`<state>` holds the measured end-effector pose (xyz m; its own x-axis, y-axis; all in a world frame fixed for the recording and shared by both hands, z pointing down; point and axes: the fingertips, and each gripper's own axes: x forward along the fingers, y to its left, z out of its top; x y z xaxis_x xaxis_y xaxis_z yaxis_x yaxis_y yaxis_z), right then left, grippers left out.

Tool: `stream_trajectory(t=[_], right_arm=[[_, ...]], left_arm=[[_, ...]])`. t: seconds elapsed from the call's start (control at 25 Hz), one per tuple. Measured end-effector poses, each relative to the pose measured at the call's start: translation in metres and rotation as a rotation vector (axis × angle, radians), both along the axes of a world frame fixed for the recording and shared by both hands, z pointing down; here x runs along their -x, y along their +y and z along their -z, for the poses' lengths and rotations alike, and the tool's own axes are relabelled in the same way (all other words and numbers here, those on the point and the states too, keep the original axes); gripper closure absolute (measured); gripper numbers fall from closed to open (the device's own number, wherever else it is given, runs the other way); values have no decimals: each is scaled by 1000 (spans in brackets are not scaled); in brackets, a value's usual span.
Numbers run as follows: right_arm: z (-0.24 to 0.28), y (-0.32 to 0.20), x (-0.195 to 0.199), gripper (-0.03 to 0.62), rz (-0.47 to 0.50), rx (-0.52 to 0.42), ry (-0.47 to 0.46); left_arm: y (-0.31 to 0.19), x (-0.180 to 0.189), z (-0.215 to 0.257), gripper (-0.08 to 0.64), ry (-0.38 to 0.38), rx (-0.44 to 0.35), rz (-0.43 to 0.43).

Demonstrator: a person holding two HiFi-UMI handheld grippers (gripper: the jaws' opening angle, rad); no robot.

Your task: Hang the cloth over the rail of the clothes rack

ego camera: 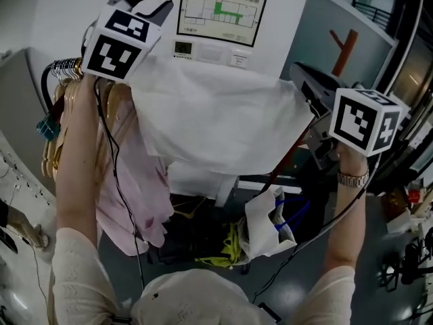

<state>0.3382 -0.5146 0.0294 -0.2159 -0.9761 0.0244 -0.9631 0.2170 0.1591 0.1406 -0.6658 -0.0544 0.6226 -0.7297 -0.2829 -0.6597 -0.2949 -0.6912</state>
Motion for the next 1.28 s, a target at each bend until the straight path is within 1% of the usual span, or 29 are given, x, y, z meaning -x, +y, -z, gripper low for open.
stream_trajectory(t=[0.08,0.12,0.2,0.24,0.32,0.4,0.44,0.56,0.64,0.72,0.8,0.92,1.04,1.2,1.28], right_arm=[[-4,7,-1,574,-16,-25,-6],[-5,11,-1,574,-27,-50,-13],[-7,16,-1,574,-61,-109,-34],[-7,18,-2,574,-86,-135,-45],[-10,17,-5,574,-154,-166,-50],[-16,14,-6,574,-208,-161,-29],[-19,11,-3,574,-215,-148,-17],[-27,1,10,574,-194,-108,0],[-31,-7,13,574,-208,-104,8],[-32,-12,7,574,-243,-113,18],[-33,-12,-2,574,-254,-110,21],[-32,-5,-17,574,-269,-102,6],[-30,4,-31,574,-261,-115,-50],[-28,12,-44,574,-257,-134,-87],[-28,13,-49,574,-258,-139,-95]], left_arm=[[25,8,-3,396,57,25,-60],[38,11,-8,419,104,47,-98],[59,16,-24,500,202,106,-156],[65,15,-35,520,230,137,-171],[71,7,-57,523,226,185,-176],[73,-6,-73,523,201,218,-174],[73,-13,-79,523,194,227,-175],[77,-32,-89,523,191,240,-177],[76,-40,-95,523,194,262,-170],[66,-39,-101,523,198,279,-130],[54,-33,-108,523,191,291,-90],[44,-23,-115,523,197,318,-103],[42,-16,-114,523,214,340,-120],[40,-11,-114,523,244,337,-125],[37,-5,-114,523,249,325,-97]])
